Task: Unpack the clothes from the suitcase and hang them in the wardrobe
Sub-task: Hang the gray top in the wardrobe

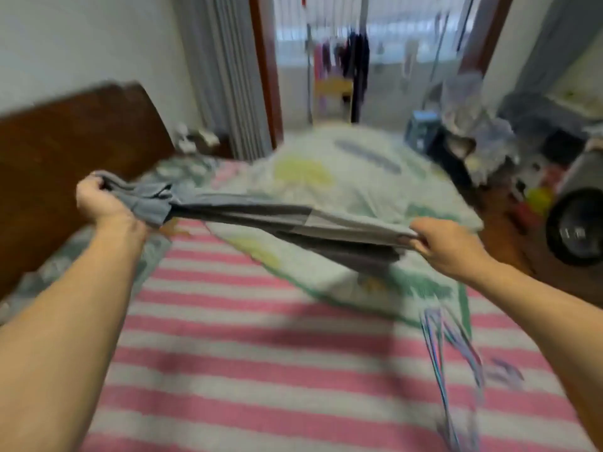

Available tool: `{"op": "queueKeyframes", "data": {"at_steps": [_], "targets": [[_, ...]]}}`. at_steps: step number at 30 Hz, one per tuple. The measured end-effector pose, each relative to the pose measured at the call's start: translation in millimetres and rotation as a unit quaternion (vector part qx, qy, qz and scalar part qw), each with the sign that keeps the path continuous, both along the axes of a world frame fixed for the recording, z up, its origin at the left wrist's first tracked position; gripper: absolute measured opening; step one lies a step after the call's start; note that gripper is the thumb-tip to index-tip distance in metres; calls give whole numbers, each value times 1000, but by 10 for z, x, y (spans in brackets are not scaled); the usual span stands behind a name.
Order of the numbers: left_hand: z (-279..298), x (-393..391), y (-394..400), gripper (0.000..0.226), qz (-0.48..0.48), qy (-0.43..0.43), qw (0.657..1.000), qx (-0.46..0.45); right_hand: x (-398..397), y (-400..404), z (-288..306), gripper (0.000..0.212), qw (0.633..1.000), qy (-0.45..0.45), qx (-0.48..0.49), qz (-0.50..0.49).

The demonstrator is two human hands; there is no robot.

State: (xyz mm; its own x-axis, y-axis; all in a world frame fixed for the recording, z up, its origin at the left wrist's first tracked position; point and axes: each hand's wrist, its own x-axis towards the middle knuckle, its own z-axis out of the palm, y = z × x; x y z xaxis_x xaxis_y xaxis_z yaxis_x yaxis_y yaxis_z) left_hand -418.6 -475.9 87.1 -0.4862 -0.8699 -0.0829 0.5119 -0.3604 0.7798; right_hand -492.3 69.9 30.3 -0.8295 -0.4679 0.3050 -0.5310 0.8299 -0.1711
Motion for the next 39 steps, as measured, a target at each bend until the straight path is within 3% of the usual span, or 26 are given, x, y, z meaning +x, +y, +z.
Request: {"op": "queueKeyframes", "data": {"at_steps": [3,5,6,7,9,10,11,13,16,19,25,30,34,39], "targets": [[-1862,689,87,23,-43,-217,973,67,506,141,-1343,14,989,-134,51,-22],[-3007,1153,175,23,-96,-419,902,31,855,172,-2090,13,963,-249,70,-71],[-3459,1309,260,33,-138,-551,821,-57,1041,138,-2341,21,939,-323,65,-94],[-3717,1516,469,44,-215,-661,701,-163,1231,89,-2566,29,908,-401,60,-107],[-4022,1853,862,58,-344,-781,452,-260,1637,-20,-2906,36,820,-557,101,-85],[-4099,2001,1049,64,-381,-790,392,-277,1819,-65,-3034,33,773,-618,127,-68],[-4174,2112,1213,68,-411,-784,360,-296,1991,-84,-3142,29,740,-654,143,-62],[-4232,2148,1540,55,-471,-741,361,-313,2196,-17,-3287,23,716,-678,135,-97],[-4173,2053,2091,10,-537,-656,469,-248,2236,290,-3279,12,718,-660,44,-217],[-4094,1896,2669,21,-562,-607,501,-256,2058,818,-3152,15,719,-630,4,-292],[-4183,1526,3542,21,-619,-571,456,-287,1757,1869,-3160,25,700,-563,-107,-426],[-4520,1306,4057,17,-587,-617,464,-245,1383,2617,-3758,31,657,-569,-169,-466],[-4851,1306,4509,21,-543,-678,464,-175,674,2946,-4330,19,647,-546,-234,-478],[-5043,1183,5278,9,-514,-717,436,-178,-63,2844,-4934,15,683,-459,-286,-491]]}}
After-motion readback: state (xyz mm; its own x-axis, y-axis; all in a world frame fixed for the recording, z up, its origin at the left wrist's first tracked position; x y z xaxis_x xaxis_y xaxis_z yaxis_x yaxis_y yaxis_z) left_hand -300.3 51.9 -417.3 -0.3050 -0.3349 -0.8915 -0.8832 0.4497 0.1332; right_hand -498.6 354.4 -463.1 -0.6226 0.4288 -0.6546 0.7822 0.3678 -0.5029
